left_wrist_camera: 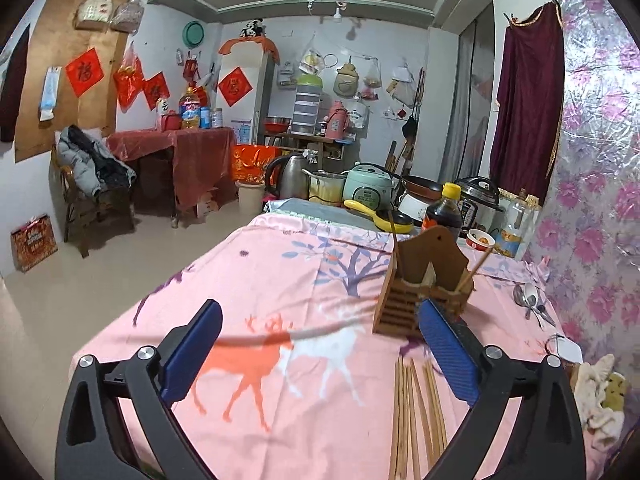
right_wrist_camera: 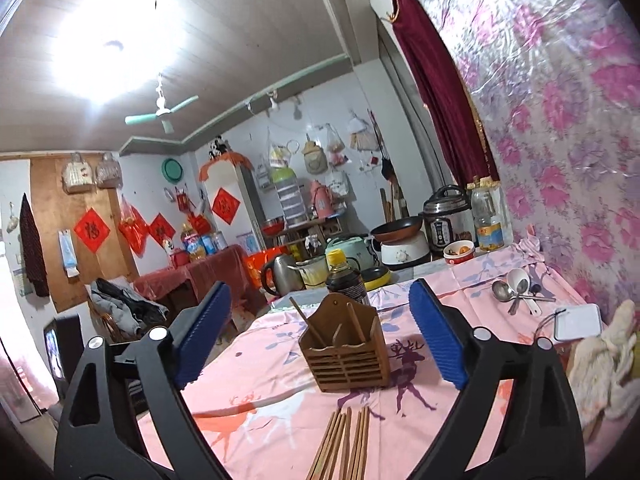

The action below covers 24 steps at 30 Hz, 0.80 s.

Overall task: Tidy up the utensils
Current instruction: 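Open the right tool and withdraw it from the holder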

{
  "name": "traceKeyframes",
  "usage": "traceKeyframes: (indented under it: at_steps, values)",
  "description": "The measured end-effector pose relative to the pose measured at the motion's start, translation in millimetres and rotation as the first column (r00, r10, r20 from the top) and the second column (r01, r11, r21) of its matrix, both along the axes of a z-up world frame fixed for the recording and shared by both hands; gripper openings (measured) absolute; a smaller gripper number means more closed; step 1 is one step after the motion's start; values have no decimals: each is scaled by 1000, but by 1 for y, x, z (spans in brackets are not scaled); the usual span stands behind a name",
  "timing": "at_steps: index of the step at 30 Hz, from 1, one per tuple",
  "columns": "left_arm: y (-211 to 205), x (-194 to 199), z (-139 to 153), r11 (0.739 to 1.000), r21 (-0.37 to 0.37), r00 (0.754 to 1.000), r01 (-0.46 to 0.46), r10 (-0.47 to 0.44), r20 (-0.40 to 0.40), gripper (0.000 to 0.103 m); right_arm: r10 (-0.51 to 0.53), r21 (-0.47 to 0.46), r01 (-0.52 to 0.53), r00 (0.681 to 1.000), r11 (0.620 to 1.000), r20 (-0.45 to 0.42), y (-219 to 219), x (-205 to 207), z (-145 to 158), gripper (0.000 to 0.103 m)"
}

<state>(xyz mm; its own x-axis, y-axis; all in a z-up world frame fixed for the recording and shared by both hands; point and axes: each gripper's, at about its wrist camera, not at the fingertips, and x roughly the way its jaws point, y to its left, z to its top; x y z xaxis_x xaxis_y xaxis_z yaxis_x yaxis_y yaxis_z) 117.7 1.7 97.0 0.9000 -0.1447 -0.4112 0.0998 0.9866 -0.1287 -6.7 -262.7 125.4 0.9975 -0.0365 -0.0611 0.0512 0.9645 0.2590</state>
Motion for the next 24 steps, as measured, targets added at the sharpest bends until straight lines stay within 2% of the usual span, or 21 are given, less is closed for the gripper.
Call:
traceKeyframes:
  at_steps: [3, 6, 10, 16, 18, 24]
  values:
    - [9, -19, -12, 1000, -9, 1000, -10, 10, -8, 97, -17, 4, 17, 1000, 1000, 14, 4, -20, -3, 94]
    - [13, -30, -23, 1000, -2, 1000, -17, 17, -18, 97, -32, -16, 32, 999, 999, 19, 10, -36, -10, 95]
    - [9, -38, -54, 999, 44, 998, -5, 8, -66, 97, -17, -58, 16, 1000, 998, -7, 17, -40, -24, 96]
    - [-12, -30, -117, 989, 131, 978, 70, -43, -202, 97, -18, -130, -1, 990, 992, -142, 21, -24, -73, 96]
    - [-20, -31, -132, 983, 157, 972, 100, -63, -225, 97, -26, -138, 0, 982, 990, -186, 19, -19, -89, 96]
    - [-43, -35, -169, 955, 204, 947, 214, -151, -285, 97, -49, -130, 3, 934, 992, -353, 3, 3, -150, 96]
